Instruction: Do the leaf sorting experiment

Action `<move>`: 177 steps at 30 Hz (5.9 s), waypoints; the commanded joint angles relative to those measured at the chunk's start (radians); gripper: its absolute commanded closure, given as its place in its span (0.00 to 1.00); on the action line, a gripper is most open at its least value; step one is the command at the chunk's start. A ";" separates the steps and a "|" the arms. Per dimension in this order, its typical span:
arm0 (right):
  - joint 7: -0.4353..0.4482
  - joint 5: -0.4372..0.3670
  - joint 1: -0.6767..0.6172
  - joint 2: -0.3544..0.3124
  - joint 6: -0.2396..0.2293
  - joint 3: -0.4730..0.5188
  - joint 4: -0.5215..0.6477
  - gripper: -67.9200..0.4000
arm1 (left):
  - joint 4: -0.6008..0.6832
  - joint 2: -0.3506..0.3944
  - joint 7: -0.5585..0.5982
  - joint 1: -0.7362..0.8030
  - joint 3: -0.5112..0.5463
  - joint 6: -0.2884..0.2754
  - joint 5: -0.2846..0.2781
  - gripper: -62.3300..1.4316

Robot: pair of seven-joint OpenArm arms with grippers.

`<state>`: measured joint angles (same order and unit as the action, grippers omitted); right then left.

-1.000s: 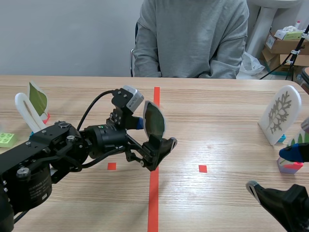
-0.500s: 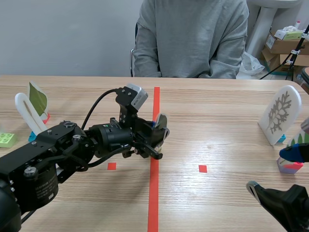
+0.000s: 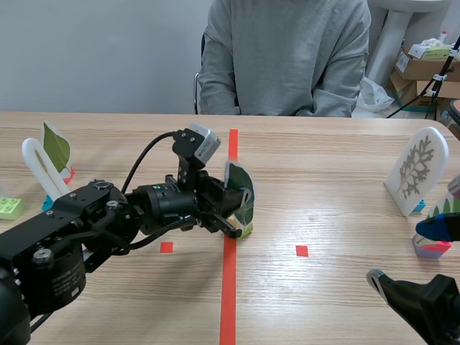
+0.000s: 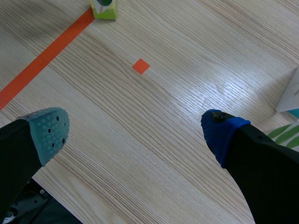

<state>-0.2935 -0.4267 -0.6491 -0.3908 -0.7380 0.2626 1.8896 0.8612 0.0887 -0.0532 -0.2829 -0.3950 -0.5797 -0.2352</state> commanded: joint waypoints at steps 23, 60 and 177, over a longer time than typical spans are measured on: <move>0.031 0.022 0.002 -0.014 -0.008 0.011 0.016 0.15 | 0.412 0.118 0.039 0.512 0.726 0.010 -0.203 0.91; 0.031 0.021 0.003 -0.014 -0.008 0.011 0.016 0.15 | 0.099 0.236 0.174 0.307 0.756 0.138 -0.060 0.16; 0.053 -0.134 -0.046 -0.085 -0.008 0.122 0.123 0.00 | 0.972 0.275 0.055 1.127 0.810 -0.097 -0.199 0.00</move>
<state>-0.2516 -0.5533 -0.7040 -0.4686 -0.7380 0.3859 2.0140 1.8320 0.3710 -0.0143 0.8478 0.4171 -0.6746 -0.4240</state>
